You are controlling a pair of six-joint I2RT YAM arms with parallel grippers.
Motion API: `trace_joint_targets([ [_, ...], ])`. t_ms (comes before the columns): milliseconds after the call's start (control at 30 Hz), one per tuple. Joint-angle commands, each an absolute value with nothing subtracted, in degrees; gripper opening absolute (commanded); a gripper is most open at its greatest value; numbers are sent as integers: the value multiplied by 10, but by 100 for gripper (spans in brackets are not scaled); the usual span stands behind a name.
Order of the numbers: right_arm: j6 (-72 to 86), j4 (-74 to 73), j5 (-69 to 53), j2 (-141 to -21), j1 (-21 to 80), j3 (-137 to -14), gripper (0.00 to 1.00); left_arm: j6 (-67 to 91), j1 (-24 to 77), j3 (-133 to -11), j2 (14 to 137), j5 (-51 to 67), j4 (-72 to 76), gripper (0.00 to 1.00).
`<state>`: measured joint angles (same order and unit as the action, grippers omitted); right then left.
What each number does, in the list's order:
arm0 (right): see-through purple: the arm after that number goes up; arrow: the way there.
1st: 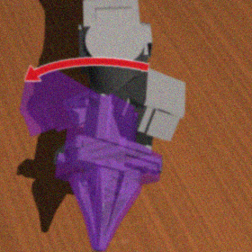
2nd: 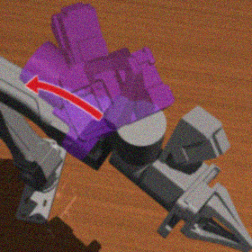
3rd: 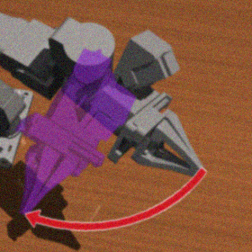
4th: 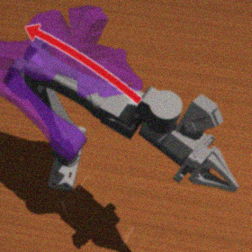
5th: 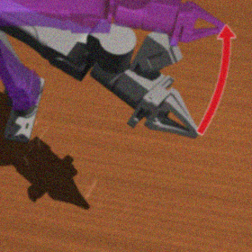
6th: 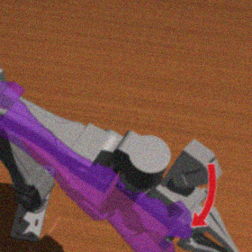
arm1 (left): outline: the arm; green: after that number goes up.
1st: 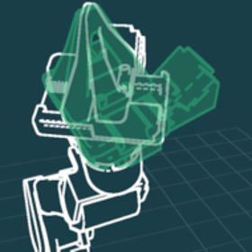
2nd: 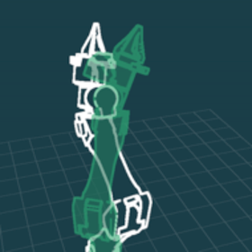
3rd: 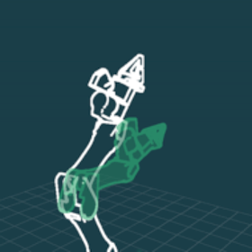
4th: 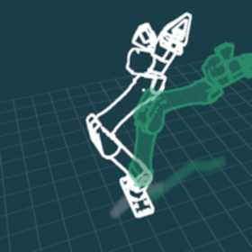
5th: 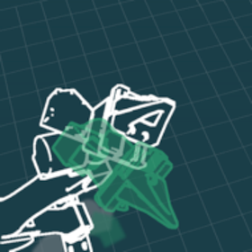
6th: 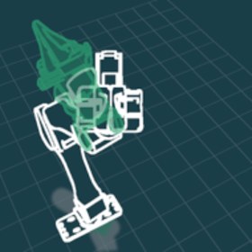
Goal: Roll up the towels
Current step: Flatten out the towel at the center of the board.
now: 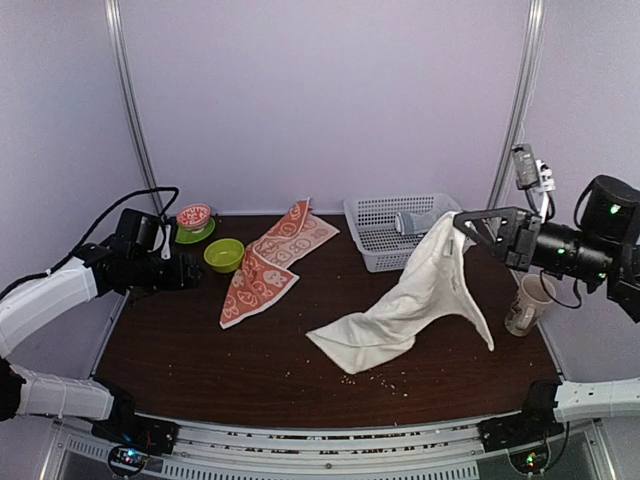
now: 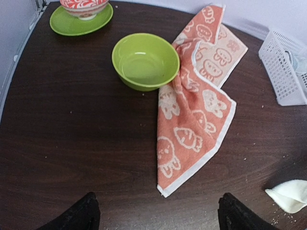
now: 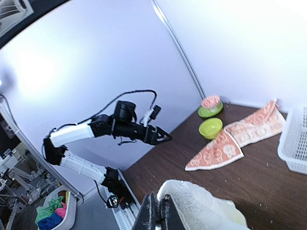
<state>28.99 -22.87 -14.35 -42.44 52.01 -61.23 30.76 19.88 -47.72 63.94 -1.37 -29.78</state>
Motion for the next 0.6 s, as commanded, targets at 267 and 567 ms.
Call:
trace_joint_targets([
  [267,324,-171,-162,-393,520,-408,0,325,248,-458,653,27,-222,87],
  [567,241,-210,-262,-598,595,-724,0,342,291,-492,633,-51,-237,87],
])
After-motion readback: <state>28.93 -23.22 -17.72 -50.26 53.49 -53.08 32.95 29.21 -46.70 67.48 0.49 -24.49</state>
